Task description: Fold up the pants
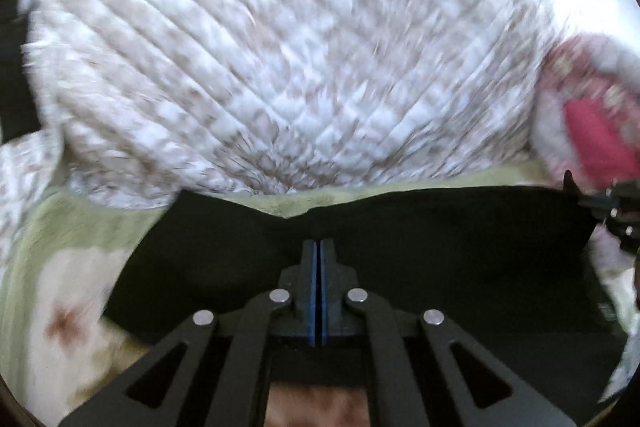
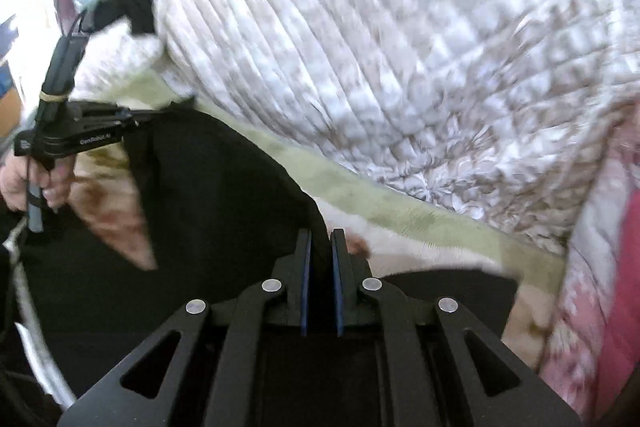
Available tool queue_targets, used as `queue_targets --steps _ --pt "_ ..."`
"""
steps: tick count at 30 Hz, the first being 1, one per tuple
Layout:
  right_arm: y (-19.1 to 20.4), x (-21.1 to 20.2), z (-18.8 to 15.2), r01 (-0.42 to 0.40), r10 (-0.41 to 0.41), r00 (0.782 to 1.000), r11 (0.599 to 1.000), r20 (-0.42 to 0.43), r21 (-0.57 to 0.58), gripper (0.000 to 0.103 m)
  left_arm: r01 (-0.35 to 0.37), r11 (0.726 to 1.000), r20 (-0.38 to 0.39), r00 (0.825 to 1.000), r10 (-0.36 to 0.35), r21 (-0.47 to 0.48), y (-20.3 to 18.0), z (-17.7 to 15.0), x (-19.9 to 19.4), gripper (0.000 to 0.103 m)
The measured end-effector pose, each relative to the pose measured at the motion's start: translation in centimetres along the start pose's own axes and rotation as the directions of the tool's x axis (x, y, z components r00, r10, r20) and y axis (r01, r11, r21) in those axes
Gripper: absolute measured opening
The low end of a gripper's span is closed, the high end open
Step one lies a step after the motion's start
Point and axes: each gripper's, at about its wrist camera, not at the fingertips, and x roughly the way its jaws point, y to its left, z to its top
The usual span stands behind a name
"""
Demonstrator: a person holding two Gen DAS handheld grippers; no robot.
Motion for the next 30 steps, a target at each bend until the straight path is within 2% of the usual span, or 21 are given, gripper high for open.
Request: queue_targets --steps 4,8,11,12,13,15,16,18,19,20,22,23,24,30 --pt "3.6 -4.9 -4.2 -0.011 0.011 1.0 0.999 0.005 0.05 0.008 0.035 0.998 0.037 0.999 -0.033 -0.046 -0.6 -4.1 -7.3 0.002" --pt "6.0 -6.3 -11.3 -0.028 0.044 0.996 0.981 -0.081 0.19 0.009 0.073 0.992 0.002 0.997 -0.073 -0.102 -1.5 -10.5 -11.3 0.002" --pt "6.9 -5.1 -16.3 -0.012 0.076 0.978 0.949 -0.192 0.315 0.009 0.077 0.986 -0.111 0.989 -0.094 -0.145 -1.9 -15.9 -11.3 0.002" --pt "7.0 -4.6 -17.4 -0.003 0.085 0.972 0.937 -0.218 0.349 0.012 0.07 0.986 -0.152 0.984 -0.093 -0.152 -2.0 -17.4 -11.3 0.003" --pt "7.1 -4.4 -18.6 0.006 0.092 0.968 0.922 -0.233 0.387 0.016 0.062 0.986 -0.189 0.978 -0.092 -0.156 -2.0 -18.6 -11.0 0.003" --pt "7.3 -5.3 -19.2 0.013 0.073 0.979 0.909 -0.19 0.417 0.02 0.052 0.985 -0.226 0.97 -0.09 -0.166 -1.9 -20.1 -11.2 0.003" --pt "7.2 -6.0 -19.3 0.007 0.071 0.985 0.896 -0.159 0.443 0.024 0.05 0.984 -0.225 0.97 -0.089 -0.174 -1.8 -20.4 -11.5 0.003" --pt "7.1 -7.4 -19.7 -0.014 0.071 0.993 0.865 -0.096 0.502 0.041 0.048 0.979 -0.196 0.977 -0.088 -0.2 -1.3 -20.3 -12.4 0.003" --pt "7.0 -7.9 -19.9 -0.021 0.069 0.995 0.85 -0.071 0.526 0.053 0.045 0.977 -0.18 0.98 -0.083 -0.207 -1.2 -20.1 -12.9 0.004" --pt "7.0 -8.1 -20.1 -0.027 0.068 0.996 0.841 -0.057 0.54 0.055 0.041 0.976 -0.162 0.984 -0.077 -0.213 -1.0 -19.7 -13.2 0.006" --pt "6.9 -8.5 -20.4 -0.029 0.059 0.998 0.824 -0.035 0.566 0.055 0.027 0.978 -0.141 0.988 -0.057 -0.205 -1.0 -18.9 -13.2 0.018" --pt "6.7 -8.6 -20.6 -0.014 0.039 0.999 0.814 -0.031 0.58 0.055 0.021 0.981 -0.133 0.99 -0.047 -0.19 -1.2 -18.4 -13.0 0.028" --pt "6.4 -8.9 -20.8 0.004 0.018 0.999 0.804 -0.03 0.595 0.055 0.006 0.985 -0.128 0.991 -0.028 -0.175 -1.4 -17.8 -12.5 0.032" --pt "3.7 -10.2 -22.1 0.054 -0.078 0.997 0.686 0.001 0.726 0.055 -0.1 0.995 -0.125 0.988 0.095 -0.029 -3.3 -14.9 -7.3 0.036"
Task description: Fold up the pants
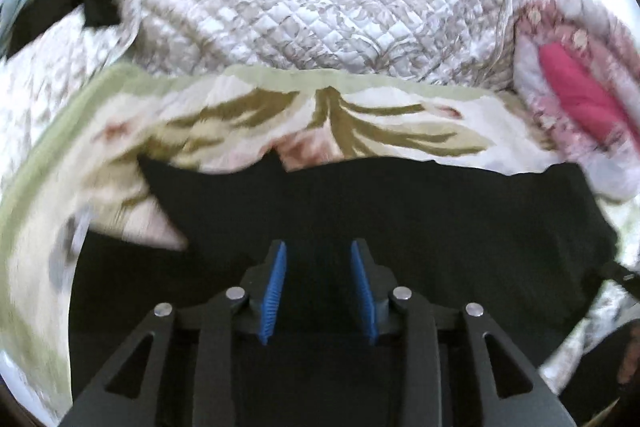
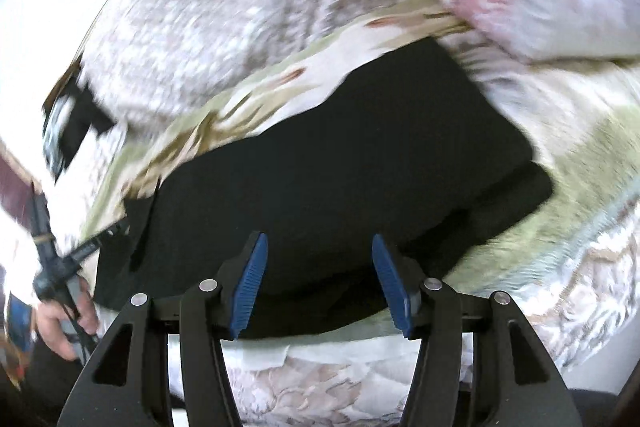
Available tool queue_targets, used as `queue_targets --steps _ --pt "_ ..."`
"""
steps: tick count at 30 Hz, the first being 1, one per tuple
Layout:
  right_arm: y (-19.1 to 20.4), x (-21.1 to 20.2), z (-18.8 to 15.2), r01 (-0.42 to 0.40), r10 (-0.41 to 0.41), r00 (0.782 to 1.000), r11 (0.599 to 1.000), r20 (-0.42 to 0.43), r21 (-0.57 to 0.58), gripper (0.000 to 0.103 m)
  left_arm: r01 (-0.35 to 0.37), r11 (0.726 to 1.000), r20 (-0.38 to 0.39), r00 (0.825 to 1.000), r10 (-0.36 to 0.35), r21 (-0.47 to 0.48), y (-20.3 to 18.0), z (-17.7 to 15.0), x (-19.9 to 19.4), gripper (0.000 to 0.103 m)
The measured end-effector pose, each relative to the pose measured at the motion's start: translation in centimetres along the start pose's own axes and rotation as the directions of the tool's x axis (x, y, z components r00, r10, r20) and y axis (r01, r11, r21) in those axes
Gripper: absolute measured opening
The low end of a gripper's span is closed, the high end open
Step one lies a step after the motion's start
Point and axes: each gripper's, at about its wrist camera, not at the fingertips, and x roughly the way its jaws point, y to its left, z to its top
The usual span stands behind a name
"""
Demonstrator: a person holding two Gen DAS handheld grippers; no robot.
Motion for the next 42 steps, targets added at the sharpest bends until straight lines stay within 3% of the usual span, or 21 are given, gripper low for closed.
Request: queue_targets --steps 3,6,9,14,18,23,25,26,28,32,36,40,42 --pt "-1.4 -0.5 0.5 0.012 -0.014 0.999 0.998 0.036 0.058 0.055 -0.063 0.998 -0.02 0.998 0.064 0.031 -0.4 0.7 2.8 0.036" --pt "-2.3 0.1 0.9 0.011 -0.014 1.0 0.995 0.027 0.102 0.055 -0.072 0.997 -0.057 0.996 0.073 0.015 -0.3 0.7 4.8 0.036" --pt "-2.3 -0.2 1.1 0.022 -0.028 0.998 0.993 0.053 0.113 0.055 -0.083 0.996 -0.037 0.996 0.084 0.011 -0.2 0.6 4.9 0.036" --pt "-1.7 -0.9 0.7 0.072 -0.084 0.991 0.99 0.101 0.12 0.055 -0.034 0.997 -0.023 0.999 0.032 -0.073 1.6 0.1 4.0 0.037" --pt "-1.2 -2.0 0.6 0.152 -0.166 0.973 0.984 0.162 0.095 0.055 -0.019 0.998 -0.01 1.0 0.019 -0.061 1.4 0.3 3.9 0.046" --pt "-2.7 -1.0 1.1 0.165 -0.184 0.974 0.977 0.135 0.139 0.055 -0.09 0.996 -0.038 0.995 0.089 -0.024 0.7 0.9 6.0 0.046" --pt "-2.9 -0.8 1.4 0.171 -0.19 0.973 0.974 0.133 0.146 0.055 -0.111 0.994 -0.028 0.993 0.111 -0.013 0.4 1.0 6.0 0.038" --pt "-3.1 -0.7 1.6 0.17 -0.191 0.973 0.973 0.132 0.153 0.055 -0.113 0.994 -0.02 0.993 0.113 -0.006 0.3 1.1 5.9 0.016" --pt "-3.4 -0.5 1.9 0.166 -0.19 0.974 0.971 0.127 0.174 0.055 -0.142 0.99 -0.001 0.99 0.142 -0.006 0.2 1.2 5.3 0.005" --pt "-4.0 -0.4 2.2 0.138 -0.166 0.978 0.969 0.124 0.207 0.055 -0.145 0.98 0.083 0.984 0.157 -0.14 2.7 1.1 0.9 0.005" --pt "-4.6 -0.5 2.3 0.104 -0.136 0.982 0.967 0.129 0.232 0.055 -0.151 0.946 0.177 0.962 0.207 -0.286 6.6 -1.1 -5.3 0.005" --pt "-4.8 -0.5 2.5 0.09 -0.127 0.983 0.963 0.13 0.253 0.055 -0.157 0.914 0.111 0.971 0.212 -0.375 9.7 -5.1 -5.8 0.005" --pt "-4.8 -0.6 2.5 0.086 -0.124 0.983 0.962 0.134 0.261 0.053 -0.124 0.897 0.055 0.985 0.162 -0.423 10.7 -6.6 -4.8 0.005"
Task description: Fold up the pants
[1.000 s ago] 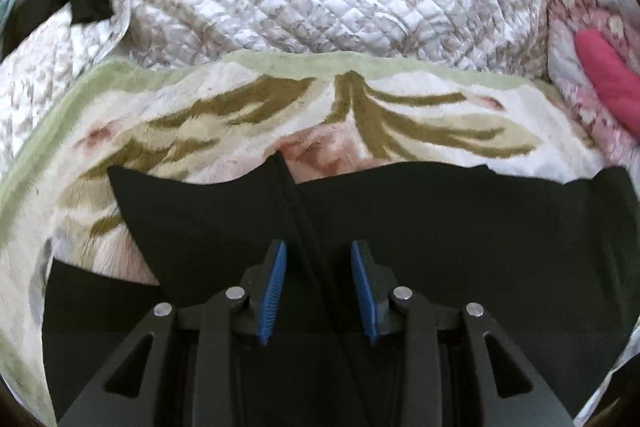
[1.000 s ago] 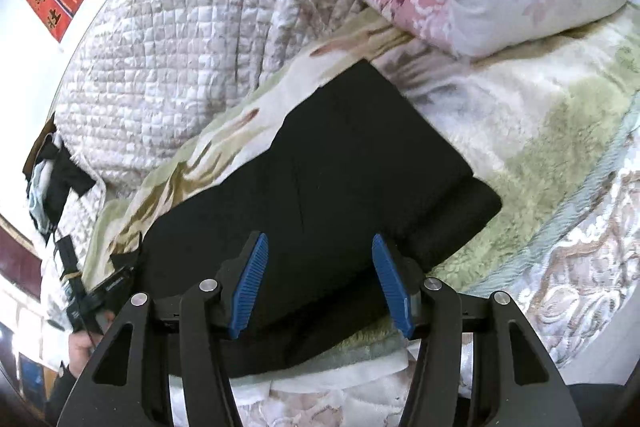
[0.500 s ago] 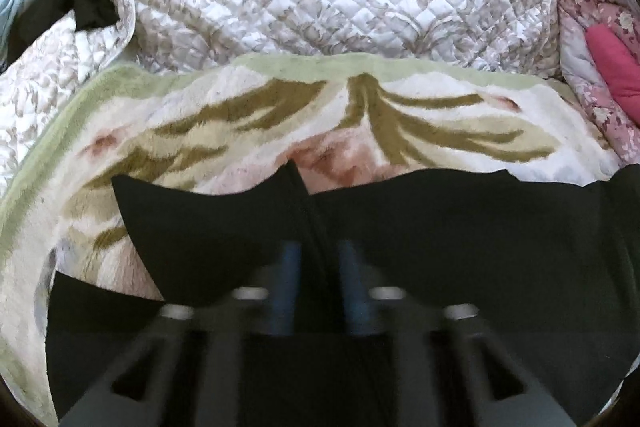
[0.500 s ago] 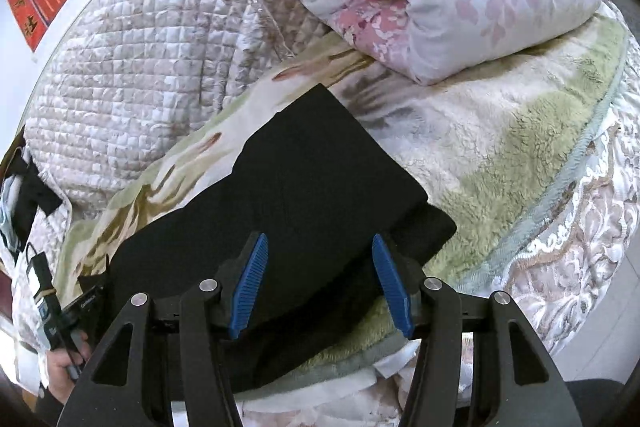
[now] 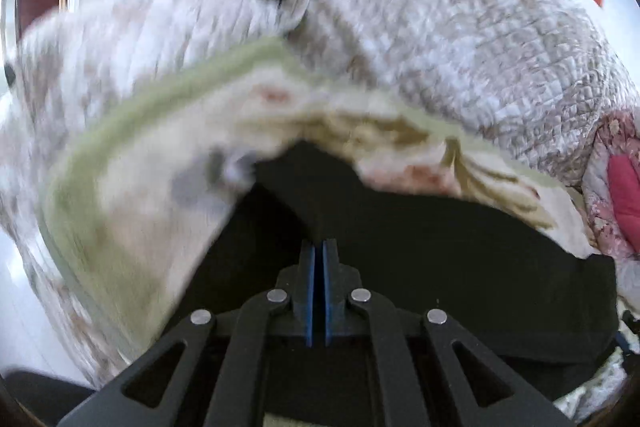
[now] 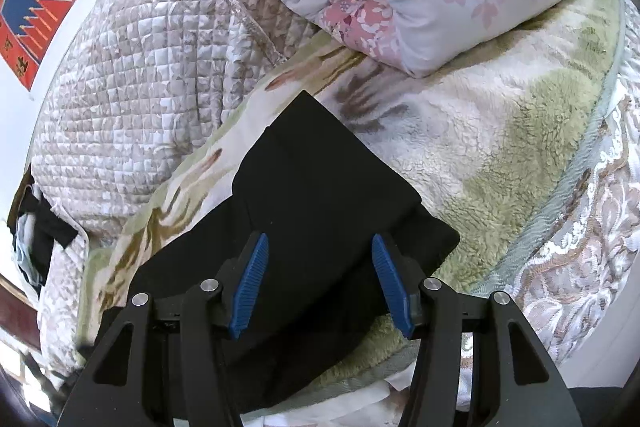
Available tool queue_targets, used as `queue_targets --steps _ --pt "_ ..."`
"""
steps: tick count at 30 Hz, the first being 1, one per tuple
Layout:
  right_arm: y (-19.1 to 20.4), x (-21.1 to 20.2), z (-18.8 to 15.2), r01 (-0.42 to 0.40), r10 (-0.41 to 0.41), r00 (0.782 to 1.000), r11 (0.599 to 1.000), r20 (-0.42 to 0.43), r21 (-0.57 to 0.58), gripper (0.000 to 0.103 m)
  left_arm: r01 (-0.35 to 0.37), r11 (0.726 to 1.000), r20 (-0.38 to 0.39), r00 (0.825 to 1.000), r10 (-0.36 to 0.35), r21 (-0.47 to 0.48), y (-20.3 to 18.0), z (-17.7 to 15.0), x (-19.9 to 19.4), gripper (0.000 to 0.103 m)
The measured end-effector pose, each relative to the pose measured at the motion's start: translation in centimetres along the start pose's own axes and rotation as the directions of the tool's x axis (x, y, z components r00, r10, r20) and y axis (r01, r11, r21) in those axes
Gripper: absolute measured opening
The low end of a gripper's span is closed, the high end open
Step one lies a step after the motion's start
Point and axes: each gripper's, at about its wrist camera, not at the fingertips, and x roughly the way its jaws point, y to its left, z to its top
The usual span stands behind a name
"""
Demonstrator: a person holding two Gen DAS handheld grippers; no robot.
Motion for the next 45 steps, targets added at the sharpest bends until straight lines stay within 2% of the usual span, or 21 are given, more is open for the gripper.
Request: queue_targets --steps 2,5,8,9,13,16,18,19,20,24,26,29,31,33,37,41,45 --pt "-0.1 -0.2 -0.1 -0.006 0.006 1.0 1.0 0.003 0.01 0.051 0.029 0.998 -0.044 0.999 -0.032 -0.062 0.9 -0.8 0.7 0.005" --pt "-0.2 -0.4 0.0 -0.014 0.014 1.0 1.0 0.002 0.014 0.05 0.068 0.991 -0.069 0.995 -0.077 -0.119 1.8 -1.0 1.5 0.006" --pt "-0.3 -0.5 0.0 -0.018 0.018 1.0 1.0 0.003 0.021 0.05 0.106 0.98 -0.084 0.989 -0.121 -0.166 2.3 -1.1 2.0 0.017" --pt "-0.4 -0.6 0.0 -0.021 0.021 1.0 1.0 0.006 0.022 0.05 0.104 0.98 -0.086 0.989 -0.12 -0.17 2.3 -1.2 2.2 0.023" --pt "-0.3 -0.8 0.1 -0.021 0.021 1.0 1.0 0.014 0.019 0.05 0.092 0.984 -0.083 0.991 -0.106 -0.153 1.7 -0.6 2.7 0.026" --pt "-0.3 -0.4 0.1 -0.014 0.014 1.0 1.0 0.007 0.022 0.05 0.05 0.996 -0.045 0.998 -0.054 -0.074 0.7 0.0 2.9 0.028" --pt "-0.1 -0.2 0.4 0.019 -0.019 1.0 1.0 0.01 0.006 0.036 0.033 0.998 -0.055 0.998 -0.036 -0.055 0.3 0.2 3.6 0.023" --pt "-0.2 -0.2 0.5 0.026 -0.026 1.0 1.0 0.011 0.006 0.031 0.026 0.998 -0.062 0.998 -0.029 -0.057 0.3 0.2 3.9 0.008" --pt "-0.3 -0.2 0.7 0.031 -0.031 0.999 0.999 0.012 0.009 0.023 0.009 0.998 -0.069 0.997 -0.013 -0.057 0.4 0.2 4.0 0.005" --pt "-1.2 -0.2 1.0 0.016 -0.016 1.0 0.999 0.01 0.038 0.003 0.025 0.997 -0.067 0.997 -0.03 -0.072 0.8 0.4 3.6 0.004" --pt "-1.3 -0.3 1.1 -0.016 0.016 1.0 0.999 0.006 0.047 0.001 0.049 0.996 -0.04 0.998 -0.052 -0.07 0.7 0.6 2.5 0.004" --pt "-1.0 -0.5 1.0 -0.016 0.018 1.0 0.998 -0.024 0.055 0.001 0.063 0.997 -0.006 0.998 -0.064 -0.049 0.4 1.0 1.3 0.004" --pt "-1.2 -0.6 0.4 0.003 0.001 0.999 0.996 -0.049 0.089 0.01 0.076 0.996 -0.005 0.997 -0.077 -0.049 0.4 1.2 1.0 0.004" --pt "-1.1 -0.5 0.0 -0.011 0.017 0.998 0.996 -0.067 0.087 0.03 0.09 0.994 -0.007 0.996 -0.091 -0.054 0.5 1.3 0.8 0.004" --pt "-0.8 0.0 0.1 -0.013 0.02 0.996 0.997 -0.084 0.081 0.039 0.127 0.99 0.001 0.992 -0.127 -0.063 0.4 1.9 0.2 0.004" --pt "-0.5 0.7 0.4 -0.028 0.033 0.995 0.998 -0.091 0.054 0.055 0.142 0.989 0.015 0.99 -0.142 -0.046 0.0 2.7 0.0 0.004" --pt "-1.0 0.6 1.1 -0.058 0.06 0.998 0.995 -0.021 0.087 0.058 0.152 0.987 0.012 0.988 -0.152 -0.049 0.0 3.0 0.2 0.004"
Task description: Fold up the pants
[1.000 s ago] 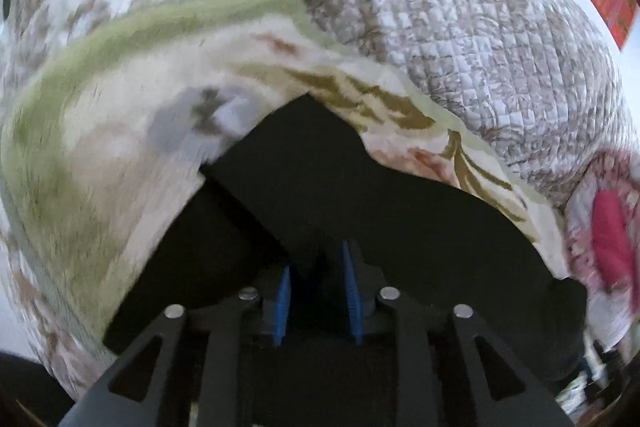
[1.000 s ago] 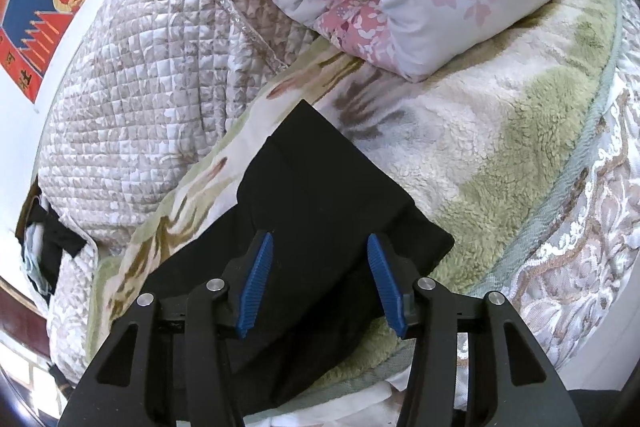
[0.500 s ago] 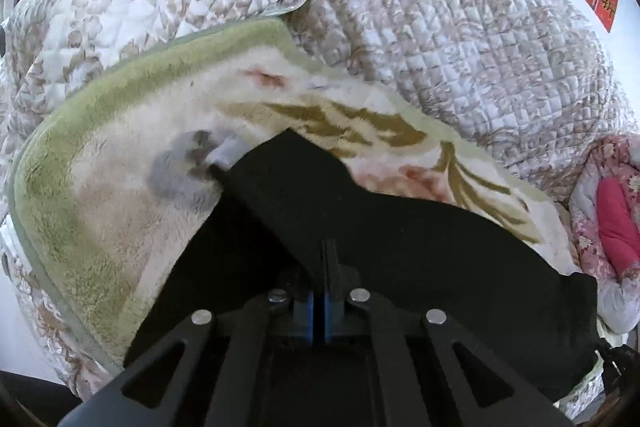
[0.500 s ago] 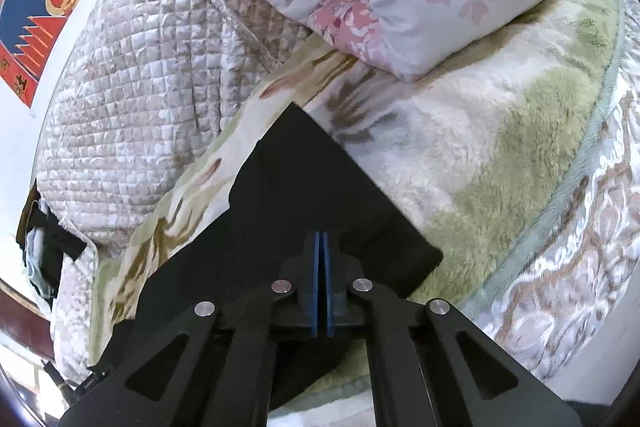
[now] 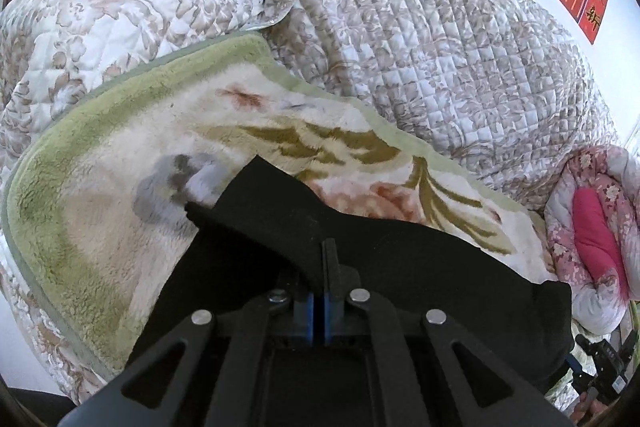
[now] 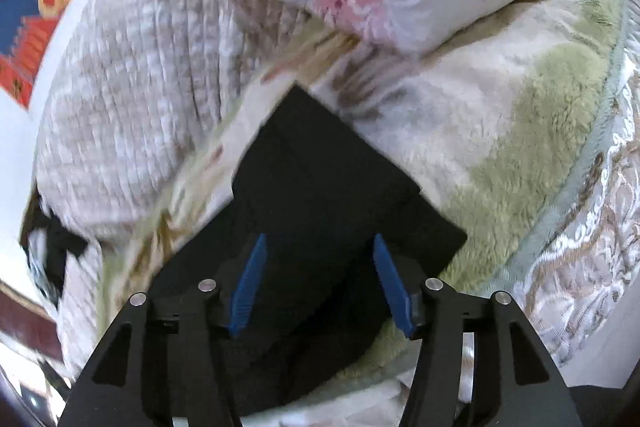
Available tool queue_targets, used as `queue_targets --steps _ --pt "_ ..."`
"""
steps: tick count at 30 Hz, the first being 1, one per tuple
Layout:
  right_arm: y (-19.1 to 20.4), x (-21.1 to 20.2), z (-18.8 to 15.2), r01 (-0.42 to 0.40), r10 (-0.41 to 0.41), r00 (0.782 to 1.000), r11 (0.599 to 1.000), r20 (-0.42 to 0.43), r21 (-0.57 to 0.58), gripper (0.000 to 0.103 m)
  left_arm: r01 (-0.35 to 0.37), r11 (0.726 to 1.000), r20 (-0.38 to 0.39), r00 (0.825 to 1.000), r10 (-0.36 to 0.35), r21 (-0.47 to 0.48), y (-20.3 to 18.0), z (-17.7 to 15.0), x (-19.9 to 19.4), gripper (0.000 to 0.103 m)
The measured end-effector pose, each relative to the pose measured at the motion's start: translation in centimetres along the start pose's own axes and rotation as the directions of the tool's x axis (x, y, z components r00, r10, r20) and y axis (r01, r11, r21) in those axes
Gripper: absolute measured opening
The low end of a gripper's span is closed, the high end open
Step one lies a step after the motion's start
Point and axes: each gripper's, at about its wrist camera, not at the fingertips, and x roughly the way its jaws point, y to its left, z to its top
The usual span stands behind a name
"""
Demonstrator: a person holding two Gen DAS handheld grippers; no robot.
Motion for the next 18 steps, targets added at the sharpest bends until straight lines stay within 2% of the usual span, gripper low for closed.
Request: queue_targets --steps 4,7,9,10,12,16,17,18 --pt "-0.9 0.0 0.1 -0.045 0.045 0.999 0.998 0.016 0.049 0.055 -0.012 1.0 -0.016 1.0 0.012 0.005 0.1 0.0 0.3 0.004" --pt "-1.3 -0.6 0.3 -0.122 0.118 0.991 0.989 0.058 0.08 0.054 -0.01 1.0 -0.021 1.0 0.01 0.0 0.3 -0.1 0.4 0.004" --pt "-1.3 -0.2 0.6 -0.13 0.127 0.991 0.988 0.042 0.08 0.04 -0.013 1.0 -0.022 1.0 0.013 0.007 0.2 -0.3 0.4 0.004" --pt "-1.3 0.2 0.6 -0.131 0.129 0.991 0.988 0.028 0.085 0.037 -0.013 1.0 -0.024 1.0 0.013 0.008 0.2 -0.3 0.5 0.004" --pt "-0.9 0.8 0.7 -0.098 0.098 0.995 0.992 -0.002 0.077 0.031 -0.01 1.0 -0.031 0.999 0.01 0.007 0.2 -0.5 0.6 0.004" --pt "-0.5 -1.0 0.4 0.007 -0.008 1.0 0.998 0.005 0.061 0.031 -0.012 1.0 -0.038 0.999 0.012 0.004 0.5 -0.6 0.4 0.004" --pt "-0.8 -0.9 0.1 0.017 -0.015 0.999 0.997 -0.029 0.077 0.032 -0.013 1.0 -0.039 0.999 0.013 0.005 0.6 -0.7 0.5 0.004" --pt "-1.2 -0.4 -0.4 -0.002 0.013 0.996 0.994 -0.092 0.111 0.032 -0.013 1.0 -0.041 0.999 0.013 0.002 0.7 -0.7 0.5 0.004"
